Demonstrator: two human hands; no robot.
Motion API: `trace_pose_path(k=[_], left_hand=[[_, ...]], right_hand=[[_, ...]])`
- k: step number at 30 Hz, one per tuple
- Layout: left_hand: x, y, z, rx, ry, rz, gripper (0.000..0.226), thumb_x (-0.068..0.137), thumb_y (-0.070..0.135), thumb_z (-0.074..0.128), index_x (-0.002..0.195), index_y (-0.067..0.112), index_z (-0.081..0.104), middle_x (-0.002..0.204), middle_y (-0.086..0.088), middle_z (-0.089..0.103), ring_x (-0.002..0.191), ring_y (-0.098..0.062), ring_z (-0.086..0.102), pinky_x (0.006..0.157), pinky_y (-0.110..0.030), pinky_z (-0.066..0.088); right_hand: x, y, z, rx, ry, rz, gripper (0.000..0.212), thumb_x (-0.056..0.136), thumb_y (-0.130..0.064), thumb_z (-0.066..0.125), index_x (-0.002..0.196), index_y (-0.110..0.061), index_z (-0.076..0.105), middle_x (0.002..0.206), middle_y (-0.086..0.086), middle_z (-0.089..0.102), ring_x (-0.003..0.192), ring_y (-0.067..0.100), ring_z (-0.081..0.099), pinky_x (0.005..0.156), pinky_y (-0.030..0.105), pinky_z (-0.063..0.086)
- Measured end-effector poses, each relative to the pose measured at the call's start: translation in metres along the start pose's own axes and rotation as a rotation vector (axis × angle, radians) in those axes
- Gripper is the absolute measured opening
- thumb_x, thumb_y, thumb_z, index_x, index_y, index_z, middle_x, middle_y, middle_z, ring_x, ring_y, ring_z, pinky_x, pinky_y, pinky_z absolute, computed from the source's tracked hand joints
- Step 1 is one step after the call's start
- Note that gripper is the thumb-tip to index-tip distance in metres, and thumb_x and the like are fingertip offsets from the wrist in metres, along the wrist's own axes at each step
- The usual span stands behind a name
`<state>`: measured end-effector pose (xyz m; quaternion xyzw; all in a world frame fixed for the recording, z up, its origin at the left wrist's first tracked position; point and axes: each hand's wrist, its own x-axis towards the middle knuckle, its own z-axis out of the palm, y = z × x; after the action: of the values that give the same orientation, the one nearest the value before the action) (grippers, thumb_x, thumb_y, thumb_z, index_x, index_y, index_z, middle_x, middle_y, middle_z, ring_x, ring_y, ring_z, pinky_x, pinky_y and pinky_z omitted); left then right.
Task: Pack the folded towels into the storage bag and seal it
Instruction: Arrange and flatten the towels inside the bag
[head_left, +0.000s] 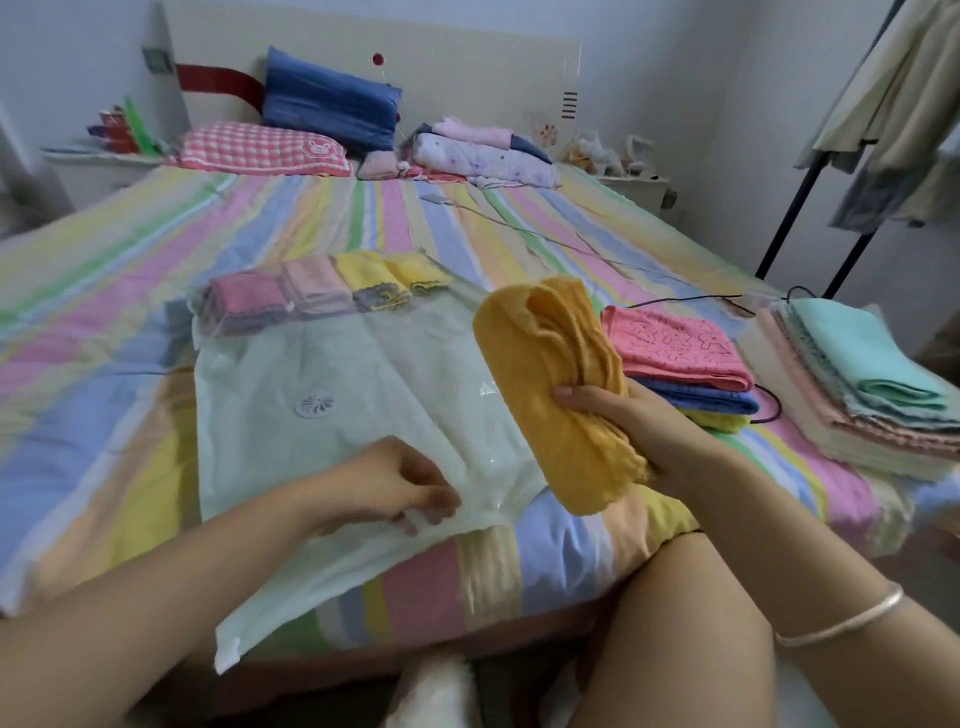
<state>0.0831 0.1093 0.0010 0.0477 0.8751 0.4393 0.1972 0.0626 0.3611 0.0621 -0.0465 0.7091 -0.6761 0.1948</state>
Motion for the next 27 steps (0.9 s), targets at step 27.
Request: trace_pose_path(k=[27], left_hand=[[-0.032,0.058,-0.040,-0.038,0.367,0.424,0.013,0.082,0.029,0.075,0.083,0.017,0.080,0.072,0.002,0.074,0.063,-0.014,0.068,0.058,-0.026,0.055]], right_hand=[[0.055,0.001,0.058,-0.935,0.057,0.096,0.040,0.075,-0.049,0.066,0.100,-0.018,0.068,0.098,0.004,0.068,0.091,0.022,0.064,0.085,0.036,0.053]])
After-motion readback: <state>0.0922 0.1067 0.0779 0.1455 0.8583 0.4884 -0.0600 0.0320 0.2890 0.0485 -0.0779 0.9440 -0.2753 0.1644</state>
